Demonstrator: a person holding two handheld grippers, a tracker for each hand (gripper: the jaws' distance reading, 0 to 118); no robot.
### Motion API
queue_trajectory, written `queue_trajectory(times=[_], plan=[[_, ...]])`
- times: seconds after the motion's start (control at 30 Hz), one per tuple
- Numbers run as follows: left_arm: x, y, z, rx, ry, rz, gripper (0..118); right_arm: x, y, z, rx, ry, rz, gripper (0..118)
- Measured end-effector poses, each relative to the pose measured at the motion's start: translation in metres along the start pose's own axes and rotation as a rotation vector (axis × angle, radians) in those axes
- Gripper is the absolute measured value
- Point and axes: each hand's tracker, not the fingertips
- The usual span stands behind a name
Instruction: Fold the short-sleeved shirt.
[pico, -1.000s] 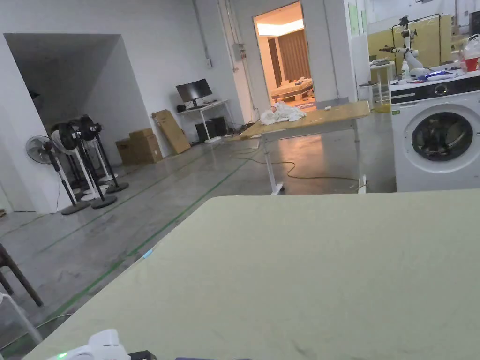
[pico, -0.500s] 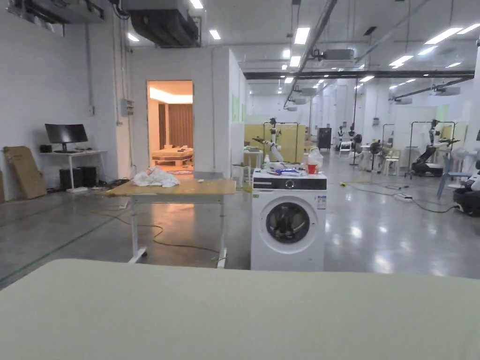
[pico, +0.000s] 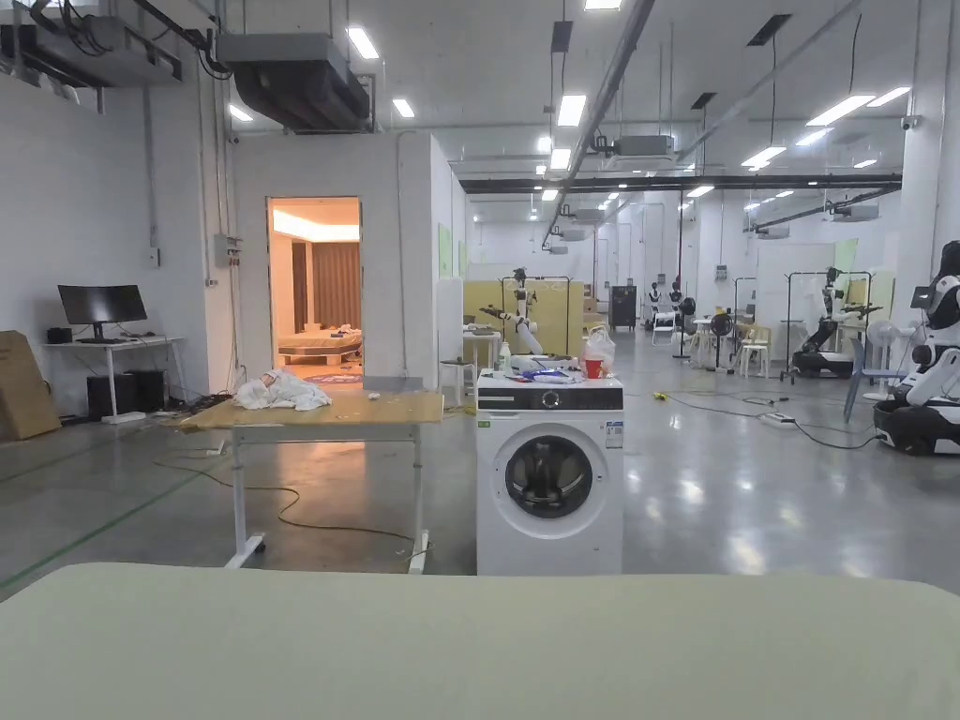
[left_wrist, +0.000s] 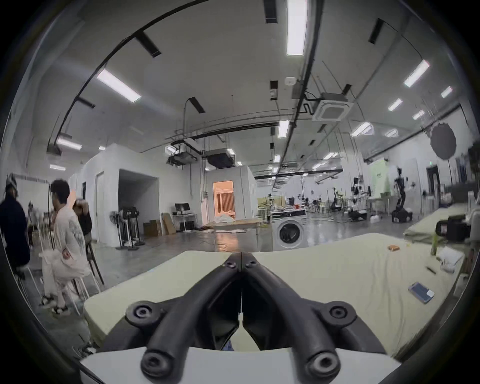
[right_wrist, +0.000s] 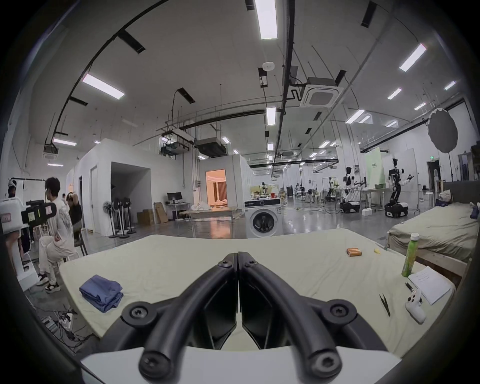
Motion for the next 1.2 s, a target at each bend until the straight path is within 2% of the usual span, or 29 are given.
queue_trajectory(times=[0.17,0.4,0.8,0.83,0.87,0.9,0.93,0.97,1.0,1.03,1.07,1.13,1.2], plan=[[0.008,-0.016,0.002,0.012,-0.075,0.030,0,0.003,-0.004,0.000,-0.001,-0.015,-0.047,0],[0.042,0.008,-0.007,-0.005,-0.112,0.019,0,-0.002,-0.003,0.001,0.008,-0.022,-0.006,0],[0.042,0.016,-0.011,0.013,-0.148,0.047,2,-0.001,-0.005,-0.004,0.004,-0.011,-0.026,1],[0.042,0.016,-0.012,0.010,-0.155,0.055,11,-0.001,-0.005,-0.004,0.004,-0.010,-0.026,11],[0.042,0.017,-0.012,0.009,-0.157,0.061,20,-0.001,-0.004,-0.004,0.003,-0.007,-0.026,26],[0.041,0.018,-0.012,0.006,-0.163,0.063,32,-0.001,-0.004,-0.004,0.002,-0.007,-0.024,46],[0.040,0.018,-0.012,0.004,-0.169,0.066,45,-0.001,-0.004,-0.005,0.000,-0.012,-0.020,72],[0.040,0.018,-0.012,0.002,-0.178,0.070,63,-0.003,-0.003,-0.005,0.002,-0.029,-0.008,88],[0.041,0.019,-0.012,0.004,-0.188,0.075,74,-0.004,-0.002,-0.005,0.006,-0.044,0.003,99],[0.040,0.019,-0.011,0.015,-0.198,0.085,83,-0.006,-0.001,-0.004,0.014,-0.063,0.017,106],[0.040,0.020,-0.011,0.023,-0.198,0.092,96,-0.007,-0.001,-0.003,0.021,-0.062,0.020,107],[0.040,0.022,-0.010,0.040,-0.189,0.098,113,-0.007,0.001,-0.002,0.027,-0.050,0.020,108],[0.037,0.019,-0.009,0.051,-0.188,0.097,118,-0.008,0.001,-0.003,0.025,-0.035,0.009,116]])
